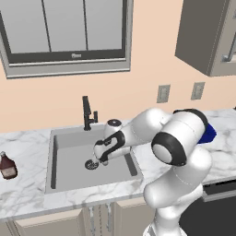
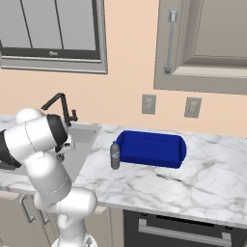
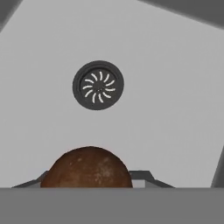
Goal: Pick up all produce items and place them in the sink. Turn on the sink faucet to wash them. Then turn the sink off and put them in the tray.
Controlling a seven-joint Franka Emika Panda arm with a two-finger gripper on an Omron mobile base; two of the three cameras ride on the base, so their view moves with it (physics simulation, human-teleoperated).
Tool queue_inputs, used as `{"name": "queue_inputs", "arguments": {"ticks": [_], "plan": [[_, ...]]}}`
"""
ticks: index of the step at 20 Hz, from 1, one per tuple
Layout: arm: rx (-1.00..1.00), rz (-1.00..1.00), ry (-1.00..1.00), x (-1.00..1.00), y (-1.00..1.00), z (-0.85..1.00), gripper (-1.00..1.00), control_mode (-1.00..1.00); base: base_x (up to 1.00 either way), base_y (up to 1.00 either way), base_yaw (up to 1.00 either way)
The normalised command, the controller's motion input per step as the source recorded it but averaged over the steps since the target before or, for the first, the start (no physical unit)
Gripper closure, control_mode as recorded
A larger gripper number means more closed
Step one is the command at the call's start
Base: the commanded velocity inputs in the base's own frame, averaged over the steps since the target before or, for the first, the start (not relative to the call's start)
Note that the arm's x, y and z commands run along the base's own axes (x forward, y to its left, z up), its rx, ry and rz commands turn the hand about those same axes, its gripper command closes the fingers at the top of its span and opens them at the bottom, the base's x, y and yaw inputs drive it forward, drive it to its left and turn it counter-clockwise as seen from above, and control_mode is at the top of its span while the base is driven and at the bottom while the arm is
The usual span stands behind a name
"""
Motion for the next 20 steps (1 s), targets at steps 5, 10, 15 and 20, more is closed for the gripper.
{"name": "queue_inputs", "arguments": {"ticks": [5, 10, 15, 20], "plan": [[0.00, 0.00, 0.00, 0.09, 0.00, -0.11, 1.00, -1.00, 0.00, 0.00, 0.00], [0.00, 0.00, 0.00, 0.13, 0.00, -0.18, 1.00, -1.00, 0.00, 0.00, 0.00], [0.00, 0.00, 0.00, 0.12, 0.01, -0.26, 1.00, -1.00, 0.00, 0.00, 0.00], [0.00, 0.00, 0.00, 0.08, 0.00, -0.21, 1.00, -1.00, 0.00, 0.00, 0.00]]}}
